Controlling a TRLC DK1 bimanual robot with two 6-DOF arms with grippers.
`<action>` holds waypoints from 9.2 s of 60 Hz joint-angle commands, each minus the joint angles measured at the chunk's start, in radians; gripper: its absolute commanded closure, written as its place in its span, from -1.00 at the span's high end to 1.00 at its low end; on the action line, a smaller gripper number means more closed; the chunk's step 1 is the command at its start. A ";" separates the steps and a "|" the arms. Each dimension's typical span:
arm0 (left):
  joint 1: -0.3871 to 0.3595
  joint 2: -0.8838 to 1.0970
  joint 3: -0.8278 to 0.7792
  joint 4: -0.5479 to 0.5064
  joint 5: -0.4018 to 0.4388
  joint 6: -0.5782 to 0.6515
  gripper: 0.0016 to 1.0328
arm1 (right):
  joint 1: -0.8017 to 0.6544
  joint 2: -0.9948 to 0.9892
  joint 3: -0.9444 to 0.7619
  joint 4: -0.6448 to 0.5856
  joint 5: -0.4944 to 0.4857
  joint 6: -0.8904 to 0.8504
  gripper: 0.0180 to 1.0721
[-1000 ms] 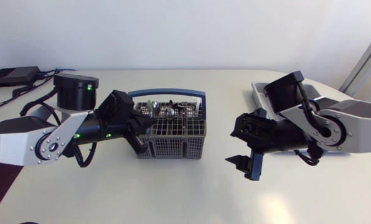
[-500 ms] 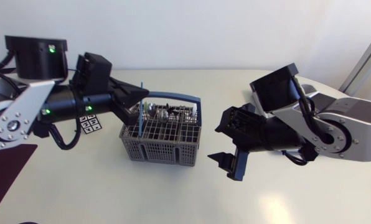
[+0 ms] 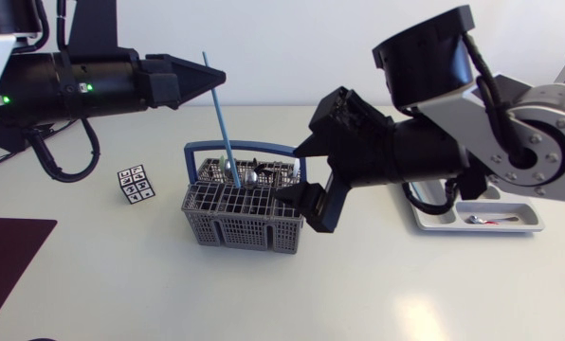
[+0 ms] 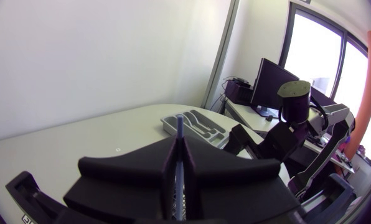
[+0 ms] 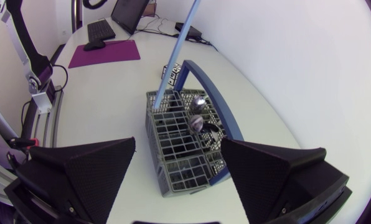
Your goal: Transfer all utensils from the basket to the drawer tray.
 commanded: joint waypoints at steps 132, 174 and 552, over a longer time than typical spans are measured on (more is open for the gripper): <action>0.082 0.048 0.122 -0.404 -0.065 0.288 0.34 | -0.877 0.199 0.085 -0.192 -0.339 0.030 -0.89; -0.111 -0.015 -0.266 -0.218 -0.299 0.452 0.34 | -0.929 0.660 0.231 -0.067 -0.046 0.101 -0.26; 0.052 0.289 -0.444 0.290 -0.062 0.594 0.36 | 0.034 0.250 -0.075 0.727 -0.046 0.415 -0.89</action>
